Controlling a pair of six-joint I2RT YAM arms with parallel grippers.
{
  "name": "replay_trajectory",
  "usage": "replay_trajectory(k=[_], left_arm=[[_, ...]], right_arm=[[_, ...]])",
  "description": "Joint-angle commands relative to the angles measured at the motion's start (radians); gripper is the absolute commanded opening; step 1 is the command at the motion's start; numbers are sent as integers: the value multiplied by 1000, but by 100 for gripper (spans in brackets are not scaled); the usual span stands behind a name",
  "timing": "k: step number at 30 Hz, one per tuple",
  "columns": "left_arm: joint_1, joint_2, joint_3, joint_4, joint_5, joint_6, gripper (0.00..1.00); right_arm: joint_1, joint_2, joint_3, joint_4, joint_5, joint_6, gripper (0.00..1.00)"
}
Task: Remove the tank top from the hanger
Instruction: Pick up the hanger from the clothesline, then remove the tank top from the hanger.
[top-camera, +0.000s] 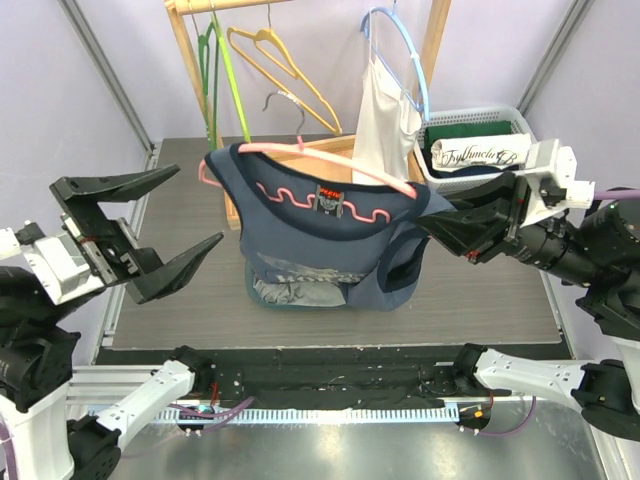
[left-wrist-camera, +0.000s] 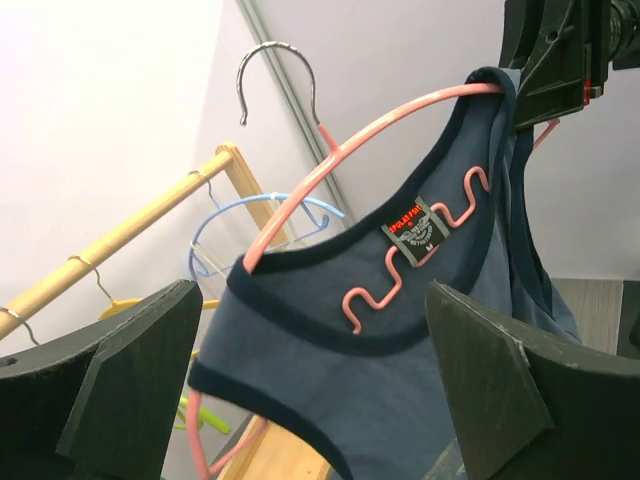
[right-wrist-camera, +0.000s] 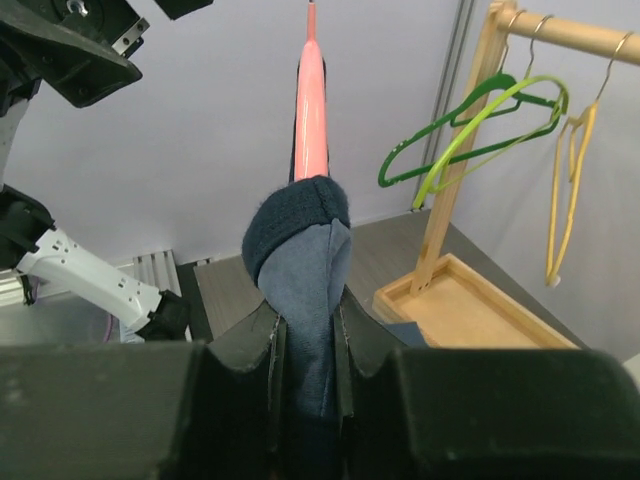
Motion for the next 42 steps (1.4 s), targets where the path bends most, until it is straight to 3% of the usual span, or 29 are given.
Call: replay_trajectory(k=[1, 11, 20, 25, 30, 33, 34, 35, 36, 41, 42], left_arm=[[2, 33, -48, -34, 33, 39, 100], [3, 132, -65, -43, 114, 14, 96], [3, 162, -38, -199, 225, 69, 65], [3, 160, -34, -236, 216, 82, 31], [3, 155, -44, -219, 188, 102, 29], [3, 151, -62, -173, 150, 123, 25], [2, 151, -68, -158, 133, 137, 24], [3, 152, -80, -126, 98, 181, 24], [3, 152, -87, -108, 75, 206, 23], [-15, 169, -160, 133, -150, 321, 9], [-20, 174, -169, 173, -178, 358, 8]], right_arm=[[6, -6, -3, 86, -53, 21, 1], [6, 17, -45, 83, -107, 16, 1], [4, 29, -56, 85, -116, -10, 1], [6, 60, -48, 88, -105, -45, 1], [4, 81, -62, 100, -49, -79, 1], [6, 85, -88, 135, 78, -80, 2], [6, 83, -103, 147, 118, -82, 6], [6, 85, -111, 170, 213, -83, 19], [6, 89, -118, 184, 267, -85, 43], [7, 112, -144, 253, 424, -99, 63], [6, 115, -146, 261, 442, -100, 73]])
